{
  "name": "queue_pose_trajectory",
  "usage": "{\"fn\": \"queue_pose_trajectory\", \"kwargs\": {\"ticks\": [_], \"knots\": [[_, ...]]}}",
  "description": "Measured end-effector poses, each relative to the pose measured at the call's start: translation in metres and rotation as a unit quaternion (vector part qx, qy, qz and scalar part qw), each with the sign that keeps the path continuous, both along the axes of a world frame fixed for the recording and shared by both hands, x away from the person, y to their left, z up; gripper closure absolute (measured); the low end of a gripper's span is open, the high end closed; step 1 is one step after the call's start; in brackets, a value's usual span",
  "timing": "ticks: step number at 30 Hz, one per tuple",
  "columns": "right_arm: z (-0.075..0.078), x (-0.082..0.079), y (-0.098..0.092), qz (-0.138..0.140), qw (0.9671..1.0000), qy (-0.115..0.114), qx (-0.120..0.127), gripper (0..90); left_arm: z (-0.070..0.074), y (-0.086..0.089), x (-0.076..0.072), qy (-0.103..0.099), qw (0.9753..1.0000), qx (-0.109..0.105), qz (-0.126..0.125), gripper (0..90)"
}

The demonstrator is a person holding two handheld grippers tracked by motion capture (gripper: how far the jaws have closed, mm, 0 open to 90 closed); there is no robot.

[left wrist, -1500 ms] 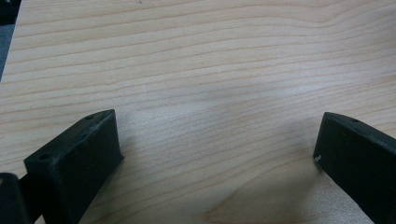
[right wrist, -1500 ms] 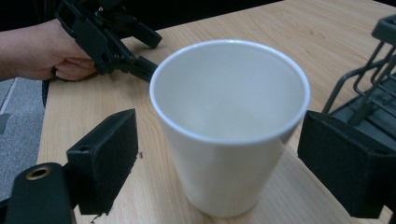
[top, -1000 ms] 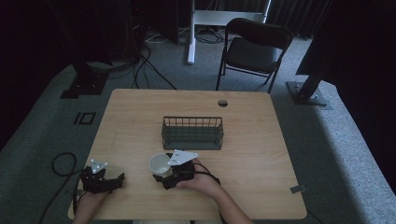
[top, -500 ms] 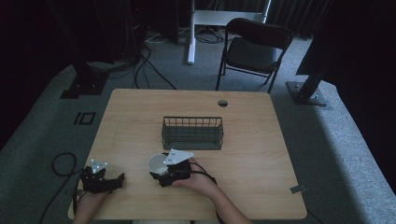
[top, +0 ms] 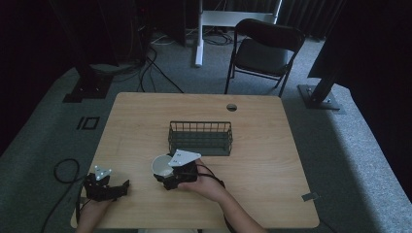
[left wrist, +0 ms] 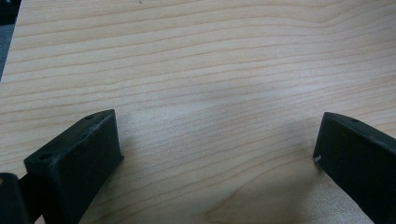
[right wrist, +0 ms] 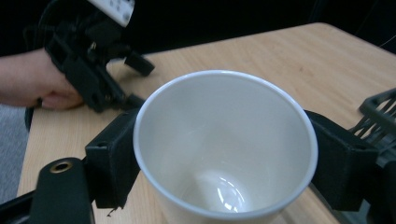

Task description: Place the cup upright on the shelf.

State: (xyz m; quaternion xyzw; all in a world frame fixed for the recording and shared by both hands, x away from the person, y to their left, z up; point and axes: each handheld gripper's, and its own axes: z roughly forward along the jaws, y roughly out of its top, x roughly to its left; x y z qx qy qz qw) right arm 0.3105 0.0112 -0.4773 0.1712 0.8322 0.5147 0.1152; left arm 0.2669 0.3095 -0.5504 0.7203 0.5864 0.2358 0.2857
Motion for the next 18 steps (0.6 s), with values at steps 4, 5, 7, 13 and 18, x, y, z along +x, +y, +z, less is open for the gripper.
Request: {"fn": "queue_pose_trajectory", "kwargs": {"ticks": [4, 5, 7, 13, 18], "knots": [[0.008, 0.002, 0.001, 0.002, 1.0, 0.0, 0.005, 19.8, 0.0, 0.0, 0.0, 0.0, 1.0, 0.0, 0.0, 0.7], [0.009, 0.002, 0.001, 0.001, 1.0, 0.0, 0.007, 19.8, 0.0, 0.0, 0.0, 0.0, 1.0, 0.0, 0.0, 0.7], [0.013, 0.003, 0.001, 0.001, 0.9999, 0.001, 0.01, 19.8, 0.0, 0.0, 0.0, 0.0, 1.0, 0.0, 0.0, 0.7], [0.027, 0.006, 0.002, -0.001, 0.9997, -0.006, 0.022, 19.8, 0.0, 0.0, 0.0, 0.0, 1.0, 0.0, 0.0, 0.7], [0.039, 0.008, 0.003, -0.002, 0.9994, -0.014, 0.03, 19.8, 0.0, 0.0, 0.0, 0.0, 1.0, 0.001, -0.001, 0.7]]}}
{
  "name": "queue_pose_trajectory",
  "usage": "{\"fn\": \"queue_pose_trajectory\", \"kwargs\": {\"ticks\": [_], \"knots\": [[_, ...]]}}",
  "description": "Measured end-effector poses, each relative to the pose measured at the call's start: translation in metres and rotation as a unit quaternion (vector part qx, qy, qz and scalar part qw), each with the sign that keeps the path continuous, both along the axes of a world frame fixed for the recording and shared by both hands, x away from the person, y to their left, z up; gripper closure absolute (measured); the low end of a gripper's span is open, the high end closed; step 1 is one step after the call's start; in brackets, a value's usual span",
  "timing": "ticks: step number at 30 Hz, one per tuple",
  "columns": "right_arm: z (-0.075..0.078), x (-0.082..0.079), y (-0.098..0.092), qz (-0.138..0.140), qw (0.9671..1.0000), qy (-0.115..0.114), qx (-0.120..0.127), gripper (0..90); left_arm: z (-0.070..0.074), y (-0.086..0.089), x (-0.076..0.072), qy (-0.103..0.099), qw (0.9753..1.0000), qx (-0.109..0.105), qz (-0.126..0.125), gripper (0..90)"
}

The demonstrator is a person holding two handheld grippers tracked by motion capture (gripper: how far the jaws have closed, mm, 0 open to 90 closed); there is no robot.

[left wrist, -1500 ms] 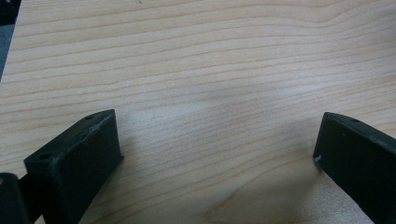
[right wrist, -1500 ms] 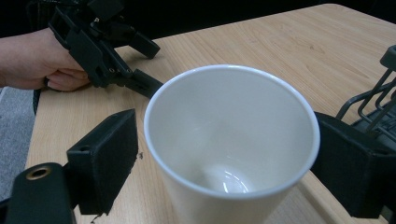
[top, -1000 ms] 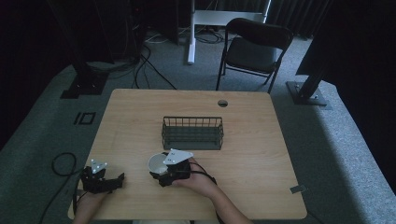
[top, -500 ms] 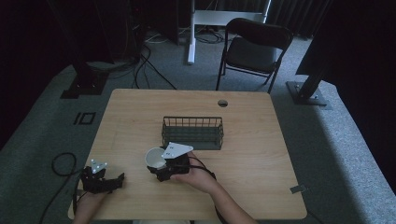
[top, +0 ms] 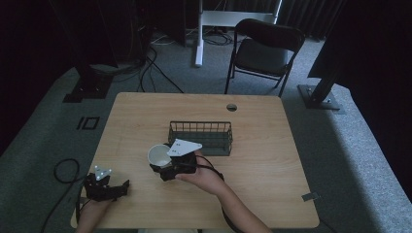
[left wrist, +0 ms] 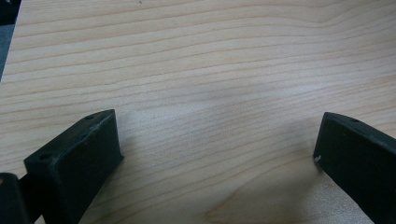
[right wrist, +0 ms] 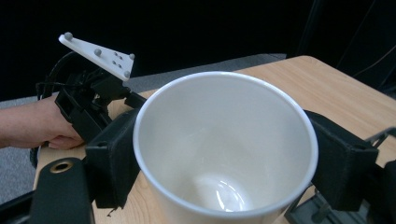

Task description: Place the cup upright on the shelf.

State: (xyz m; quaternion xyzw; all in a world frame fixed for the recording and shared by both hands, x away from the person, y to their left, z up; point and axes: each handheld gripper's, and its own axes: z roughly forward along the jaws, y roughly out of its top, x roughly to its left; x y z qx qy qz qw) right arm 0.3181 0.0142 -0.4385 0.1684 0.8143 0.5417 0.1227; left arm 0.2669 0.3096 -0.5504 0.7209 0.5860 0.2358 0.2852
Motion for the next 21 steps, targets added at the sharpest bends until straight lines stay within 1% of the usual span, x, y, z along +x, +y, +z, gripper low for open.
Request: {"fn": "queue_pose_trajectory", "kwargs": {"ticks": [2, 3, 6, 8, 11, 15, 17, 19, 21], "knots": [[0.004, 0.002, 0.0, -0.004, 1.0, -0.001, 0.006, 19.8, 0.0, 0.0, 0.0, 0.0, 1.0, 0.0, 0.0, 0.7], [0.006, 0.002, 0.001, -0.001, 1.0, -0.001, 0.005, 19.8, 0.0, 0.0, 0.0, 0.0, 1.0, 0.0, 0.0, 0.7], [0.012, 0.004, 0.001, 0.0, 0.9999, -0.003, 0.015, 19.8, 0.0, 0.0, 0.0, 0.0, 1.0, 0.0, 0.0, 0.7], [0.016, 0.007, 0.001, -0.007, 0.9997, -0.003, 0.022, 19.8, 0.0, 0.0, 0.0, 0.0, 1.0, 0.0, 0.0, 0.7], [0.021, 0.01, 0.001, -0.014, 0.9996, -0.006, 0.024, 19.8, 0.0, 0.0, 0.0, 0.0, 1.0, 0.0, 0.0, 0.7], [0.031, 0.015, 0.0, -0.022, 0.9993, -0.018, 0.026, 19.8, 0.0, 0.0, 0.0, 0.0, 1.0, 0.0, 0.0, 0.7], [0.036, 0.018, -0.001, -0.027, 0.9987, -0.016, 0.04, 19.8, 0.0, 0.0, 0.0, 0.001, 1.0, 0.0, 0.0, 0.7], [0.041, 0.021, -0.003, -0.032, 0.9981, -0.021, 0.047, 19.8, 0.0, 0.0, 0.0, 0.0, 1.0, 0.0, 0.0, 0.7], [0.045, 0.024, -0.004, -0.04, 0.9977, -0.025, 0.049, 19.8, 0.0, 0.0, 0.0, 0.0, 1.0, -0.001, 0.001, 0.7]]}}
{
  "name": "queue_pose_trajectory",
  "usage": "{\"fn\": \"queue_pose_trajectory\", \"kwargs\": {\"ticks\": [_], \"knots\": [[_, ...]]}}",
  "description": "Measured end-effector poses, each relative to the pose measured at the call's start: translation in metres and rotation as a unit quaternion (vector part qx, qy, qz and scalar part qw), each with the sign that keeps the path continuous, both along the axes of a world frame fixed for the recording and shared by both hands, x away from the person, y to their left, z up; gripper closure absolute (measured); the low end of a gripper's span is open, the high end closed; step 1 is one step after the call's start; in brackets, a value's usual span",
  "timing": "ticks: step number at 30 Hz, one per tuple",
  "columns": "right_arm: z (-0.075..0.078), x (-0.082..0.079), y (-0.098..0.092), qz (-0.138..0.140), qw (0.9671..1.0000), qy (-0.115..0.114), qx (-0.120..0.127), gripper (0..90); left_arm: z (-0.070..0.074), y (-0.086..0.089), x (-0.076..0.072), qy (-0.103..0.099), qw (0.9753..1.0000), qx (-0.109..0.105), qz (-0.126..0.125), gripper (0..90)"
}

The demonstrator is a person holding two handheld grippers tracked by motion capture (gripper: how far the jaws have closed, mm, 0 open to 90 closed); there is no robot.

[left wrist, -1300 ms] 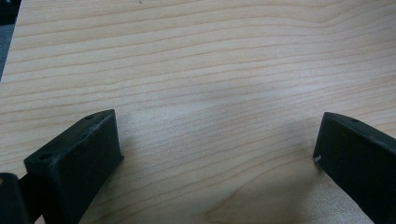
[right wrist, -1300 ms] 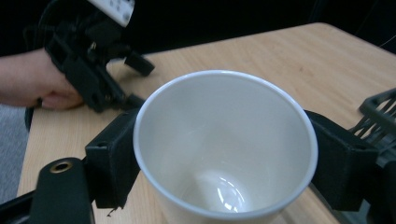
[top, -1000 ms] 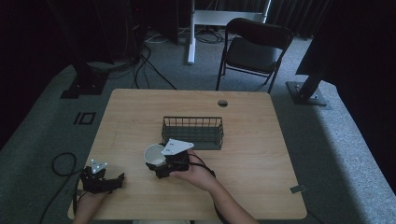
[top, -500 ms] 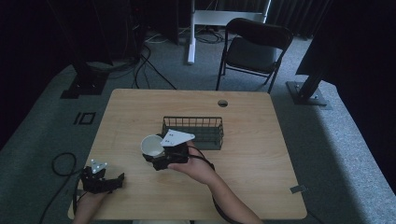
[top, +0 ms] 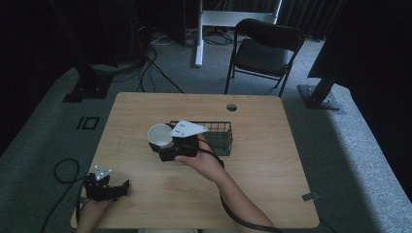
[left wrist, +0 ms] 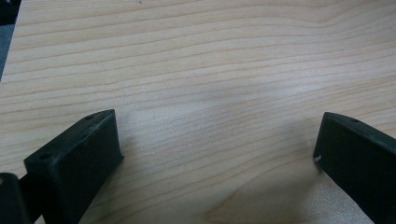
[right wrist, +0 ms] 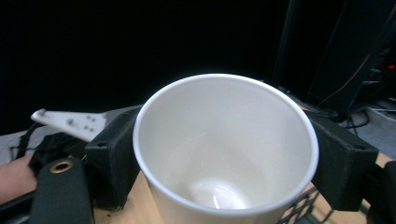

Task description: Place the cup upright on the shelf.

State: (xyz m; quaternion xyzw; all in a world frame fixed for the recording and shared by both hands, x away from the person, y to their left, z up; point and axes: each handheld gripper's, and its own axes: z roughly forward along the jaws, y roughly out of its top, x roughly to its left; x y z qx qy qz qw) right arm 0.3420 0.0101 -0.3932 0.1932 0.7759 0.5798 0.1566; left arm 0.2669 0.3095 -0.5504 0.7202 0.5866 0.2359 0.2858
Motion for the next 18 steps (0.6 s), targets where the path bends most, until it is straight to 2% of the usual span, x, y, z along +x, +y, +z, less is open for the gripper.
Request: {"fn": "queue_pose_trajectory", "kwargs": {"ticks": [9, 18], "knots": [[0.01, 0.019, -0.01, -0.05, 0.9987, -0.005, 0.012, 19.9, 0.0, 0.0, 0.0, 0.0, 1.0, 0.0, -0.001, 0.7], [0.012, 0.036, -0.027, -0.09, 0.9958, -0.008, 0.01, 19.9, 0.0, 0.0, 0.0, 0.0, 1.0, 0.0, 0.0, 0.7]]}}
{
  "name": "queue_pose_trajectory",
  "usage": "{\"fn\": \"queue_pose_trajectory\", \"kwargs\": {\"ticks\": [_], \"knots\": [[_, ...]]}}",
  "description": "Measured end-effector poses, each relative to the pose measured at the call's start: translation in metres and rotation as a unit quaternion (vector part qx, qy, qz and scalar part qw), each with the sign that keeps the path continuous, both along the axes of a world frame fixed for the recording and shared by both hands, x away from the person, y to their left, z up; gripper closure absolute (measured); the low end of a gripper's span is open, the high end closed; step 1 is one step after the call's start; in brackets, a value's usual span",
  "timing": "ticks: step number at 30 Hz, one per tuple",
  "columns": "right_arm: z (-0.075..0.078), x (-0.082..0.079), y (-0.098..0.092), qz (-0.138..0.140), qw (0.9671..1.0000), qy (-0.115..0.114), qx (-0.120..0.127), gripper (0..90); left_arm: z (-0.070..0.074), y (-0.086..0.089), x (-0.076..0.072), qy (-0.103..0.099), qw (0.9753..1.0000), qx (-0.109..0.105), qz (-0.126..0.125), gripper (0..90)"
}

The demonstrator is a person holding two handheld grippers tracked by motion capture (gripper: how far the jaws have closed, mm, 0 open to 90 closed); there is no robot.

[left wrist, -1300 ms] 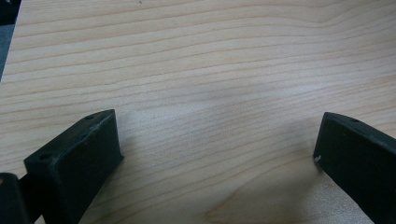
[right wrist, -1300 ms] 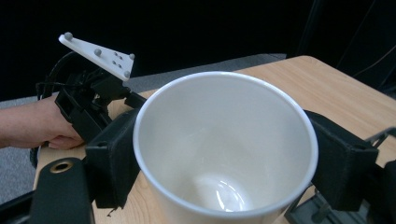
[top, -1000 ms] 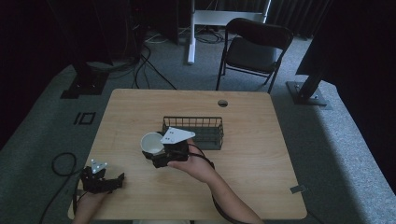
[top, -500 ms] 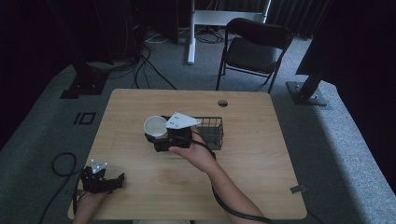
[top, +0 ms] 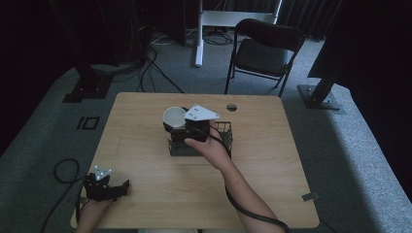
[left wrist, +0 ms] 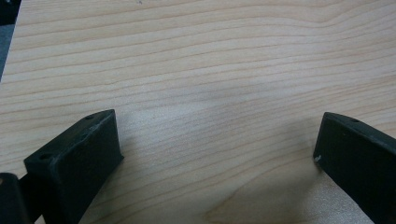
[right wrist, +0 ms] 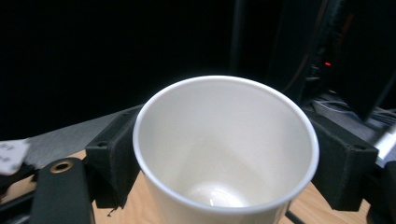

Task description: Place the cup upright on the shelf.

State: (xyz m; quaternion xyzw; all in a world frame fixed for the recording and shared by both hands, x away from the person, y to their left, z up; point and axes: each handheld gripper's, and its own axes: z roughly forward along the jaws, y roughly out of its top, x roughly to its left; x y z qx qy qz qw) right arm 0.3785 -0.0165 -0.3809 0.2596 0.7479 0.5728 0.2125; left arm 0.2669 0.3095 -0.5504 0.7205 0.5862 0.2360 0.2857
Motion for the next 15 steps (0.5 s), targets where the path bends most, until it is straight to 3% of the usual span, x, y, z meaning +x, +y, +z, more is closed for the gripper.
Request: {"fn": "queue_pose_trajectory", "kwargs": {"ticks": [6, 15], "knots": [[-0.005, 0.015, -0.016, -0.042, 0.9991, 0.007, -0.001, 19.9, 0.0, 0.0, 0.0, 0.0, 1.0, 0.0, 0.0, 0.7], [-0.027, 0.031, -0.03, -0.072, 0.9968, 0.033, -0.015, 19.9, 0.0, 0.0, 0.0, -0.001, 1.0, -0.001, 0.001, 0.7]]}}
